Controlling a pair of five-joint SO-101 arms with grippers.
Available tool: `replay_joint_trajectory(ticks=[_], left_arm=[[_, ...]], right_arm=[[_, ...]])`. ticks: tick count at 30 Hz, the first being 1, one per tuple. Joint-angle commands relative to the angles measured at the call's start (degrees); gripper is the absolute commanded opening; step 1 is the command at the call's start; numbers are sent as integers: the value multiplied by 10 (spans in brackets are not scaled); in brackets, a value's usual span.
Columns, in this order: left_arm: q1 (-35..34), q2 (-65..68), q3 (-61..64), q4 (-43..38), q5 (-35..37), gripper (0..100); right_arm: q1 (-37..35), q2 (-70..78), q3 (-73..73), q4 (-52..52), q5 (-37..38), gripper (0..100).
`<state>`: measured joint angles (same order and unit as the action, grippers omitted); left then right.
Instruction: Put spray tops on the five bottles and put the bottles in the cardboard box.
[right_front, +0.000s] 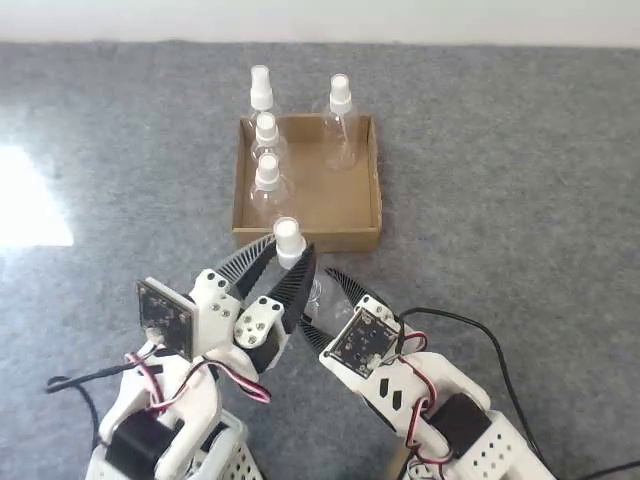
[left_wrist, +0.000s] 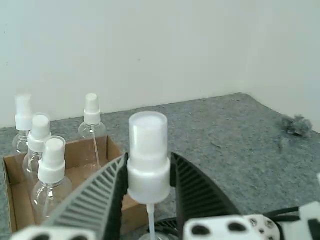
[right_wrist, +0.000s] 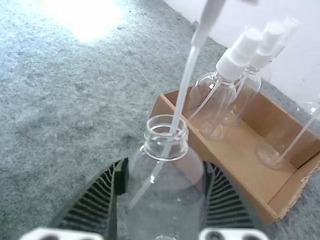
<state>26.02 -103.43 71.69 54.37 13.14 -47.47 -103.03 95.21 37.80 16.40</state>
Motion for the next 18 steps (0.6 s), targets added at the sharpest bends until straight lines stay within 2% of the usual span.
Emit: replay_joint_trajectory(ticks=[1,5,10,18], left_arm=[[3,-9,0,1,-7,16],[3,-9,0,1,-7,19],[3,-9,10,1,-4,87],[3,-9,15,1,-4,91]], right_arm=[[-2,-9,12,-15,6,87],[-2,-9,12,-15,5,87],[-2,-9,12,-27,-25,87],[-2,-9,12,-27,-55,87]])
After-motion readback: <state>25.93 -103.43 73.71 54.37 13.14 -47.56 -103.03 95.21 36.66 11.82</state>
